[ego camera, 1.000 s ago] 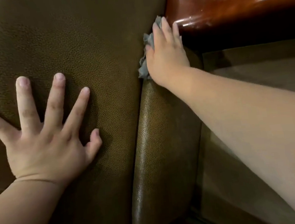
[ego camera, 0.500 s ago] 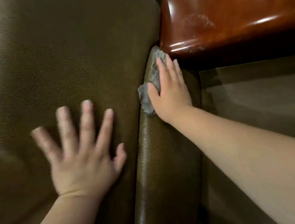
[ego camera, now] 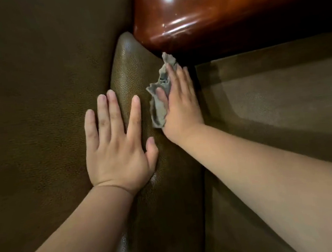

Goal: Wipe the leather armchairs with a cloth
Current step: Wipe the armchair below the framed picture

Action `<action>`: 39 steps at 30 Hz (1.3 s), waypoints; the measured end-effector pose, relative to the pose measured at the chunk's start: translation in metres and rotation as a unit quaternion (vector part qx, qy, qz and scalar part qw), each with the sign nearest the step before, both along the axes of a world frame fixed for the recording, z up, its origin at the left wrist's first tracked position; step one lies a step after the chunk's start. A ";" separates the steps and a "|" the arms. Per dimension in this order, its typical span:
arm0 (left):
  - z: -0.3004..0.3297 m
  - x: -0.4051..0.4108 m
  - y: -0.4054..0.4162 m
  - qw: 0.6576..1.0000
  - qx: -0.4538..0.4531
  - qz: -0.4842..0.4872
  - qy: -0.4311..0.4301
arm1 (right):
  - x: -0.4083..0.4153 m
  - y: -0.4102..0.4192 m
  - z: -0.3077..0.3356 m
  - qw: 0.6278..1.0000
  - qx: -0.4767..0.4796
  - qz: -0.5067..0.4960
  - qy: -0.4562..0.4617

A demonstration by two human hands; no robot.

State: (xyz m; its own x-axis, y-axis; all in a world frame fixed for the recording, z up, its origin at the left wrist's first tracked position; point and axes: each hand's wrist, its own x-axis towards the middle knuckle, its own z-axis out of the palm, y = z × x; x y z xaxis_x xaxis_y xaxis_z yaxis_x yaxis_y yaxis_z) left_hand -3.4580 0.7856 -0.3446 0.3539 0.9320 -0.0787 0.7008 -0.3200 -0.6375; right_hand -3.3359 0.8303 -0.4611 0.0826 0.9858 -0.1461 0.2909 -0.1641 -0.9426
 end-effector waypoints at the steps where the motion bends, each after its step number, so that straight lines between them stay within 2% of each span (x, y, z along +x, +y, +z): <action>1: 0.000 -0.001 0.001 1.000 0.000 -0.004 -0.006 | -0.002 -0.020 -0.002 1.000 0.002 0.016 -0.010; 4: 0.000 0.001 0.000 1.000 -0.008 -0.013 -0.011 | -0.005 -0.101 -0.011 0.997 -0.012 0.075 -0.020; 6: -0.002 0.000 -0.001 1.000 -0.007 -0.019 -0.011 | 0.002 -0.116 -0.024 0.995 -0.006 0.099 -0.030; 8: -0.005 -0.003 -0.002 1.000 0.000 -0.027 -0.008 | 0.004 -0.070 -0.039 0.996 -0.006 0.072 -0.057; 9: -0.007 -0.005 -0.002 0.999 0.003 -0.031 -0.010 | 0.008 -0.035 -0.044 0.996 -0.041 0.052 -0.060; 11: -0.009 -0.006 -0.002 0.999 0.007 -0.039 -0.015 | 0.019 0.027 -0.048 0.993 -0.118 -0.003 -0.008; 13: -0.011 -0.005 -0.002 0.999 0.007 -0.041 -0.022 | 0.018 0.034 -0.045 0.989 -0.146 -0.031 0.008; 16: -0.010 -0.005 -0.003 0.999 0.007 -0.040 -0.027 | 0.002 -0.052 -0.040 0.996 -0.074 -0.026 0.049; 19: -0.012 -0.006 -0.003 0.999 0.005 -0.038 -0.027 | -0.014 -0.176 -0.029 0.985 -0.118 0.115 0.046; 21: -0.014 -0.008 -0.006 0.999 0.008 -0.039 -0.024 | -0.014 -0.213 -0.024 0.971 -0.143 0.191 0.016; 22: -0.014 -0.009 -0.007 0.999 0.012 -0.044 -0.024 | -0.013 -0.208 -0.025 0.974 -0.133 0.185 0.016; 24: -0.017 -0.011 -0.006 0.998 0.019 -0.052 -0.032 | -0.013 -0.160 -0.034 0.989 -0.102 0.106 0.016; 27: -0.017 -0.012 -0.005 0.998 0.032 -0.054 -0.028 | -0.019 -0.093 -0.032 0.987 -0.156 -0.028 0.033; 29: -0.010 -0.008 -0.005 0.998 0.021 -0.044 -0.030 | -0.034 -0.114 -0.022 0.986 -0.159 -0.038 0.010; 31: 0.000 -0.001 -0.009 0.999 -0.004 -0.026 -0.032 | -0.053 -0.180 -0.007 0.990 -0.141 0.022 0.006; 33: 0.009 0.000 -0.027 0.999 -0.036 -0.012 -0.033 | -0.070 -0.250 0.011 0.986 -0.145 0.078 0.023; 35: 0.012 -0.014 -0.069 0.996 -0.073 -0.009 -0.047 | -0.075 -0.276 0.018 0.981 -0.167 0.100 0.026; 37: 0.018 -0.043 -0.146 0.991 -0.110 0.002 -0.073 | -0.073 -0.256 0.020 0.977 -0.192 0.086 0.040; 39: 0.017 -0.075 -0.229 0.984 -0.143 -0.002 -0.102 | -0.065 -0.222 0.017 0.977 -0.203 0.030 0.064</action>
